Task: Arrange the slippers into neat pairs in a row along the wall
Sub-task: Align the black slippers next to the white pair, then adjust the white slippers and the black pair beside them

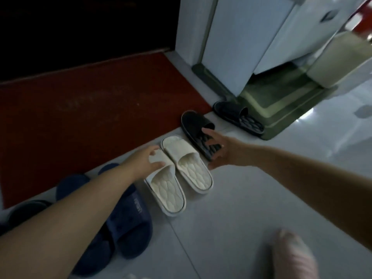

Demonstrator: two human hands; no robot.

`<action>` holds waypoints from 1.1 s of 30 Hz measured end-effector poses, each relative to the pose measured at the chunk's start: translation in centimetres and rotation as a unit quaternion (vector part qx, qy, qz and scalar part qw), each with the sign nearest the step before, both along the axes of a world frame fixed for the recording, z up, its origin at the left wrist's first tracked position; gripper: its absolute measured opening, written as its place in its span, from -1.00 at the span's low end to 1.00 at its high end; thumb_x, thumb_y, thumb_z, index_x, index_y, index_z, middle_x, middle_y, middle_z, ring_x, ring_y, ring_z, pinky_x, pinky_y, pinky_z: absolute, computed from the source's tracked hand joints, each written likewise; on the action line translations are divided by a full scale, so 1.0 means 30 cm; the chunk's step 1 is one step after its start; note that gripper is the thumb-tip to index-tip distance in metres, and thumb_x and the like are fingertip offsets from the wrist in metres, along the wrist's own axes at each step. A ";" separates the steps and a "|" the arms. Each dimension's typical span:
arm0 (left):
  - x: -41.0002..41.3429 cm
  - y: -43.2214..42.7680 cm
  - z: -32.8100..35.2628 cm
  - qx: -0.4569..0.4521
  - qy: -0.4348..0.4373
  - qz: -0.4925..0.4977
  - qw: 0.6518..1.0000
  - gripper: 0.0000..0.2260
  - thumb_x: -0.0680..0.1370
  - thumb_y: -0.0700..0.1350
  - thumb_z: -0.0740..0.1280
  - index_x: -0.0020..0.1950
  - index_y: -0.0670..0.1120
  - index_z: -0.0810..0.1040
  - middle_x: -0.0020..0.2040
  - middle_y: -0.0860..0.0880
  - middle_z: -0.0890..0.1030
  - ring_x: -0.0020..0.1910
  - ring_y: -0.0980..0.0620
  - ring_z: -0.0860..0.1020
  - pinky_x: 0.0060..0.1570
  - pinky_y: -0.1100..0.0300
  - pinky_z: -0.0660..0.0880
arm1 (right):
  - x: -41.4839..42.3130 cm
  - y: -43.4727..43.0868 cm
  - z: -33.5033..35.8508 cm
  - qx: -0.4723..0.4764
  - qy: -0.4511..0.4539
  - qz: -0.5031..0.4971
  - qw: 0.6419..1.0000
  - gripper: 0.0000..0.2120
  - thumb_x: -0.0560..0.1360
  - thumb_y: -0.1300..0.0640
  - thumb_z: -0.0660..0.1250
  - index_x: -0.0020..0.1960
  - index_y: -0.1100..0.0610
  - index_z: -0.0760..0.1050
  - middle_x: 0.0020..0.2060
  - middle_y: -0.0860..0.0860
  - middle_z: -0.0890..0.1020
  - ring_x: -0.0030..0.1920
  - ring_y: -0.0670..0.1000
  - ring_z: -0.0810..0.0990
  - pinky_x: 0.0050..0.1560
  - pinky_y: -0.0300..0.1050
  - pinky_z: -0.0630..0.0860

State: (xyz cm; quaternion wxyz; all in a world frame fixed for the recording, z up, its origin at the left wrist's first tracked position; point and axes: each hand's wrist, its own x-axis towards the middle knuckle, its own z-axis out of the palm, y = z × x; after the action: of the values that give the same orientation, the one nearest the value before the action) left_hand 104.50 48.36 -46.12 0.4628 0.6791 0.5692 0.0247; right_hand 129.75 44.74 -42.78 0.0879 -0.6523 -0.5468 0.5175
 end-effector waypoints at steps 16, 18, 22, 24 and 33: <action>0.324 0.047 -0.264 -0.053 0.217 -0.008 0.975 -0.08 0.39 0.11 0.43 0.51 0.19 -0.18 0.57 -0.05 -0.19 0.54 -0.20 -0.14 0.49 -0.20 0.05 | 0.378 0.437 -0.357 0.076 -0.247 0.113 0.959 -0.35 0.53 0.06 0.29 0.49 0.19 0.07 0.42 0.19 0.33 0.37 0.20 0.36 0.31 0.04 0.37; 0.342 0.081 -0.299 -0.106 0.266 0.061 0.956 -0.01 0.39 0.08 0.45 0.49 0.19 -0.28 0.54 -0.12 -0.29 0.52 -0.27 -0.21 0.49 -0.22 0.02 | 0.364 0.516 -0.407 0.092 -0.212 0.095 0.968 -0.38 0.53 0.07 0.28 0.49 0.14 0.09 0.39 0.17 0.38 0.34 0.20 0.41 0.27 0.03 0.42; 0.349 0.052 -0.326 -0.112 0.288 0.156 0.938 -0.13 0.47 -0.01 0.39 0.49 0.23 -0.22 0.55 -0.08 -0.26 0.50 -0.35 -0.08 0.45 -0.19 0.11 | 0.345 0.551 -0.495 0.142 -0.194 0.057 0.969 -0.53 0.51 0.15 0.26 0.41 0.06 0.31 0.26 0.10 0.55 0.21 0.15 0.53 0.14 -0.03 0.48; 0.348 0.038 -0.336 -0.072 0.286 0.164 0.941 -0.17 0.48 -0.07 0.38 0.51 0.21 -0.16 0.57 -0.06 -0.18 0.51 -0.32 -0.02 0.43 -0.18 0.15 | 0.365 0.530 -0.496 0.173 -0.188 0.025 0.967 -0.58 0.50 0.22 0.25 0.36 0.08 0.38 0.19 0.10 0.60 0.16 0.14 0.56 0.10 -0.03 0.49; 0.347 0.067 -0.359 -0.035 0.307 0.132 0.942 -0.11 0.41 0.04 0.44 0.54 0.07 -0.11 0.52 -0.14 0.12 0.45 -0.18 0.23 0.41 -0.07 0.21 | 0.630 0.386 -0.508 0.226 -0.180 -0.046 0.956 -0.46 0.37 0.09 0.47 0.26 0.18 0.34 0.20 0.14 0.41 0.17 0.11 0.44 0.12 -0.06 0.40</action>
State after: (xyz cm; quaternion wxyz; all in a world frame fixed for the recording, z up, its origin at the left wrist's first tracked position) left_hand 114.93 50.36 -56.90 0.2815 0.5556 0.7689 -0.1442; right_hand 148.65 56.33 -58.02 0.1565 -0.7227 -0.6252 0.2498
